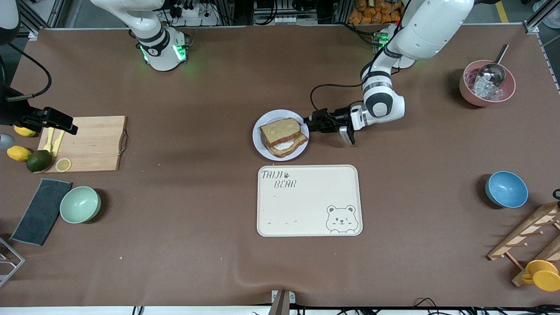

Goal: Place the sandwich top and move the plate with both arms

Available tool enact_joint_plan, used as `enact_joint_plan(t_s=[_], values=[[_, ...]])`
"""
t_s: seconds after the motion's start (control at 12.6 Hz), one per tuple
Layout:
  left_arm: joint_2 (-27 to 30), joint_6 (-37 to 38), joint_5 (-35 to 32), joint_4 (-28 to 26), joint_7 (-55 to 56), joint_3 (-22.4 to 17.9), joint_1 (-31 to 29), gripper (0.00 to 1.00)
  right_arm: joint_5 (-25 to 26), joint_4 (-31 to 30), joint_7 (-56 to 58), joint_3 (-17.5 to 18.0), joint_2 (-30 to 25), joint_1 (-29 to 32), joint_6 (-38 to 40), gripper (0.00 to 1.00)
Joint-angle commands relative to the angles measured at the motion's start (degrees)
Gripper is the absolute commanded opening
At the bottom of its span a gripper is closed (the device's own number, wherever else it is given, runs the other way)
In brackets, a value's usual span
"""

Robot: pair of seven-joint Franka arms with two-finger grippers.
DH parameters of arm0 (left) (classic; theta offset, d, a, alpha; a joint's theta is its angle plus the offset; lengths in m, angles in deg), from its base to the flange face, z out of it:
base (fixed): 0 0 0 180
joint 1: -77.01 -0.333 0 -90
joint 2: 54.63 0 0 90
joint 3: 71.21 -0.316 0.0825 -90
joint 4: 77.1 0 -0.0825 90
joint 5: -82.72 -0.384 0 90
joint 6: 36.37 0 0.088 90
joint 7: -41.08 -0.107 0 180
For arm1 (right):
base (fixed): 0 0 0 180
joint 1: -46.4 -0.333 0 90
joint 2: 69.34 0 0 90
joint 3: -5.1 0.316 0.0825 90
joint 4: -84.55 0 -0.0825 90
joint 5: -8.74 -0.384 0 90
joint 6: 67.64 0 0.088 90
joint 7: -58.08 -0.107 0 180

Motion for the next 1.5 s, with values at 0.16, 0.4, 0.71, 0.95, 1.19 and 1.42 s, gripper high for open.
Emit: enact_joint_plan(t_s=[0.16,0.4,0.71,0.95,1.19,1.42], values=[[-2.7,-1.0,3.2,0.5,-3.4,0.1,1.7,0.6,0.9,0.1,-1.3,0.7,-0.8,0.9,-1.3,1.0],[-2.7,-1.0,3.4,0.8,-3.4,0.2,1.7,0.53,1.1,0.8,-1.2,0.6,-0.8,0.5,-1.2,1.0],[-4.2,-1.0,4.3,1.8,-4.0,0.1,2.2,0.5,5.0,1.5,-1.3,1.0,-0.9,0.4,-1.0,1.0],[-4.5,-1.0,4.8,2.4,-4.0,0.1,2.2,0.46,4.9,1.5,-1.3,1.1,-0.9,0.2,-0.7,1.0],[-5.1,-1.1,5.0,2.7,-4.0,0.1,2.2,0.42,4.6,1.4,-1.2,1.1,-0.7,0.2,-0.6,1.0],[-5.2,-1.1,5.0,2.7,-4.1,0.1,2.2,0.38,4.4,1.4,-0.7,1.1,-0.7,-0.2,-0.5,1.0]])
